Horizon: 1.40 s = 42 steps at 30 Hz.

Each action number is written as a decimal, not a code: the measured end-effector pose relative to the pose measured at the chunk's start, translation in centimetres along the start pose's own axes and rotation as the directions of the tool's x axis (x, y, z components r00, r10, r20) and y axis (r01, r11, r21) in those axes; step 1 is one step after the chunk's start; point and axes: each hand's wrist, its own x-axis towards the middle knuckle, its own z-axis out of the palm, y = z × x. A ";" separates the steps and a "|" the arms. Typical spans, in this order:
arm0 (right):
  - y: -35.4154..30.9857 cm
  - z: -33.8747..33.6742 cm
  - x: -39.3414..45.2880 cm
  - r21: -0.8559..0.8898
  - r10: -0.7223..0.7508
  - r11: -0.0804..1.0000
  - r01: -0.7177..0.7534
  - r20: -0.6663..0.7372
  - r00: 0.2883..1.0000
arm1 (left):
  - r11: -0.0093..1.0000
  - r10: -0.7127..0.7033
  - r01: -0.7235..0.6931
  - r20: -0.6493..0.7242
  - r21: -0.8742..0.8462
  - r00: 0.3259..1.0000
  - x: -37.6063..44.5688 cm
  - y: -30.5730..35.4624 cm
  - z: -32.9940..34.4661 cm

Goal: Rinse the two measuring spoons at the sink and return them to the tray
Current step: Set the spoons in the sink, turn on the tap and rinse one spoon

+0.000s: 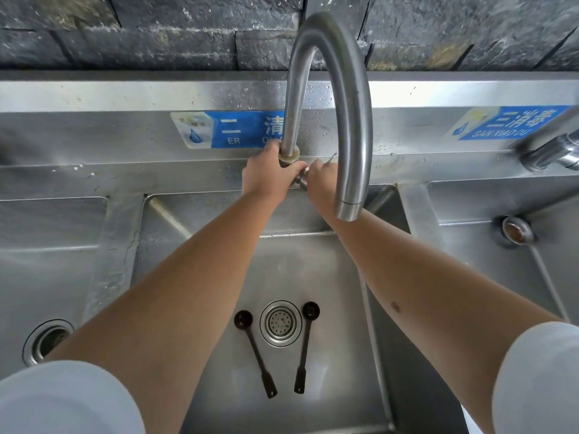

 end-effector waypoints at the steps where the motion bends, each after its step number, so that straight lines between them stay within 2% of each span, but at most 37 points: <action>1: 0.1 0.3 0.1 0.022 0.020 1.000 -0.020 -0.018 1.000 | 1.000 -0.001 0.001 0.000 -0.002 1.000 0.0 -0.1 0.0; 6: 0.1 1.0 0.2 0.167 0.054 0.985 -0.044 -0.057 0.997 | 1.000 -0.011 0.011 -0.003 -0.024 1.000 -0.1 -0.3 0.2; 11: 0.6 0.1 -0.7 0.128 -0.018 0.992 0.008 0.080 0.997 | 0.993 -0.071 0.077 0.066 -0.093 0.995 -0.6 0.3 -0.2; 14: 1.4 -0.3 -2.1 0.173 0.024 0.984 -0.053 0.166 0.986 | 0.970 -0.178 0.193 0.109 -0.149 0.978 -1.1 -0.4 0.5; 17: 4.3 0.0 -5.1 0.073 0.030 0.996 -0.045 0.194 0.981 | 0.951 -0.245 0.250 0.053 -0.183 0.968 -4.9 -2.1 2.5; 19: 7.6 0.5 -8.4 0.053 0.057 0.996 -0.070 0.207 0.977 | 0.933 -0.283 0.289 0.062 -0.214 0.957 -9.5 -3.8 4.7; 21: 11.4 1.4 -11.7 0.054 0.168 0.980 -0.190 0.279 0.946 | 0.855 -0.390 0.435 0.203 -0.282 0.898 -14.8 -6.1 7.1; 24: 17.2 3.5 -15.1 0.025 0.342 0.924 -0.382 0.394 0.853 | 0.757 -0.485 0.603 0.402 -0.252 0.777 -22.0 -9.0 10.1; 28: 22.6 6.4 -17.4 -0.125 0.415 0.908 -0.401 0.404 0.815 | 0.708 -0.512 0.683 0.534 -0.181 0.673 -26.9 -11.2 13.1; 30: 24.2 7.5 -17.9 -0.081 0.424 0.899 -0.431 0.415 0.805 | 0.707 -0.536 0.700 0.574 -0.096 0.619 -27.8 -12.4 14.4; 32: 25.6 8.3 -17.8 -0.077 0.448 0.887 -0.456 0.386 0.806 | 0.730 -0.555 0.683 0.580 -0.004 0.596 -28.3 -13.6 15.5; 35: 28.0 9.9 -17.2 -0.201 0.475 0.879 -0.432 0.301 0.827 | 0.786 -0.535 0.614 0.579 0.073 0.616 -28.6 -15.1 16.9; 39: 29.7 11.9 -16.6 -0.171 0.520 0.853 -0.492 0.229 0.823 | 0.855 -0.477 0.504 0.575 0.126 0.665 -28.6 -16.5 18.1; 42: 30.2 12.7 -16.3 -0.230 0.473 0.875 -0.426 0.217 0.854 | 0.839 -0.470 0.538 0.604 0.079 0.644 -28.9 -17.1 18.4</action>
